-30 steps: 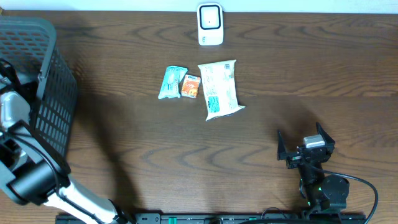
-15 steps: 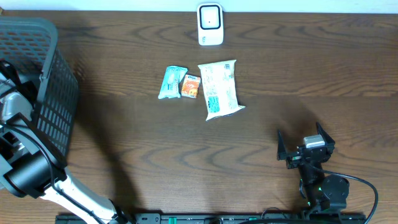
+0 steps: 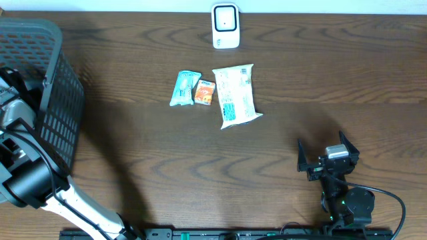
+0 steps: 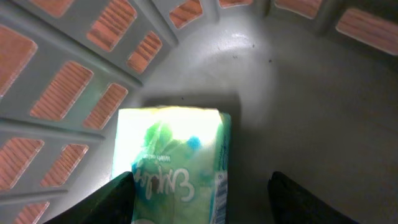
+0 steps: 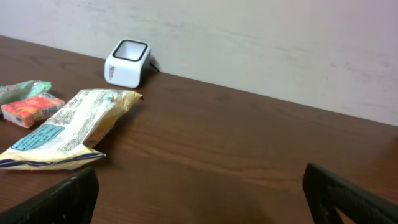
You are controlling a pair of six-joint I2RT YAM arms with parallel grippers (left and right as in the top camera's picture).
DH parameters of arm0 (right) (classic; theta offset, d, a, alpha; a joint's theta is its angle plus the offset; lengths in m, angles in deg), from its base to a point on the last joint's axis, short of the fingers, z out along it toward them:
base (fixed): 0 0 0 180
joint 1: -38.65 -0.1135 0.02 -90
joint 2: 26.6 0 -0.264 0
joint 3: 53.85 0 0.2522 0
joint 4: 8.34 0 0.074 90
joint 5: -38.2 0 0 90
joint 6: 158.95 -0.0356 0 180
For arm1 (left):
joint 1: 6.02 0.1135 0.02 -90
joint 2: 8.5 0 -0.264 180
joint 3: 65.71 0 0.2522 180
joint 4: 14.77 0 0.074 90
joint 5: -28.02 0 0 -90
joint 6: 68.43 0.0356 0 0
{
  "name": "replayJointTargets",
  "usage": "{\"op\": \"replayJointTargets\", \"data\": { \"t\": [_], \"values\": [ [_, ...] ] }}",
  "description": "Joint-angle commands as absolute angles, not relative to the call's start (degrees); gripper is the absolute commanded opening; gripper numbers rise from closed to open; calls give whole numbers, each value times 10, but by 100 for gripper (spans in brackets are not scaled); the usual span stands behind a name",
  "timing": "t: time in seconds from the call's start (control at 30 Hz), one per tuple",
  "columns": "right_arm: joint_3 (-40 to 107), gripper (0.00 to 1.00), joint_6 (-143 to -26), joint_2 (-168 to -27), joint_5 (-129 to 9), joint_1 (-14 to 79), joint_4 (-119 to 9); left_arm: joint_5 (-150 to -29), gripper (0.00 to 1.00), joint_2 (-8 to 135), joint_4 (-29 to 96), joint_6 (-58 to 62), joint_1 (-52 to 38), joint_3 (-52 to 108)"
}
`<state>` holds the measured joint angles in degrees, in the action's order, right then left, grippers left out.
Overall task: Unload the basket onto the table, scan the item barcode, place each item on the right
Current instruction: 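Grasp the small green-and-white Kleenex pack in the basket with left gripper, then carry the small green pack out and release it below the orange pack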
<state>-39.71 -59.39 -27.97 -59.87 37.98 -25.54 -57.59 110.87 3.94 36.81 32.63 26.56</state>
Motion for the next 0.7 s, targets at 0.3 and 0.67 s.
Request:
{"op": "replayJointTargets", "data": {
  "t": [0.3,0.67],
  "values": [
    [-398,99,-592,-276,-598,375,-258,-585,7,1117,61,286,358,270],
    [-398,99,-592,-276,-598,375,-258,-619,7,946,94,55,379,270]
  ]
}}
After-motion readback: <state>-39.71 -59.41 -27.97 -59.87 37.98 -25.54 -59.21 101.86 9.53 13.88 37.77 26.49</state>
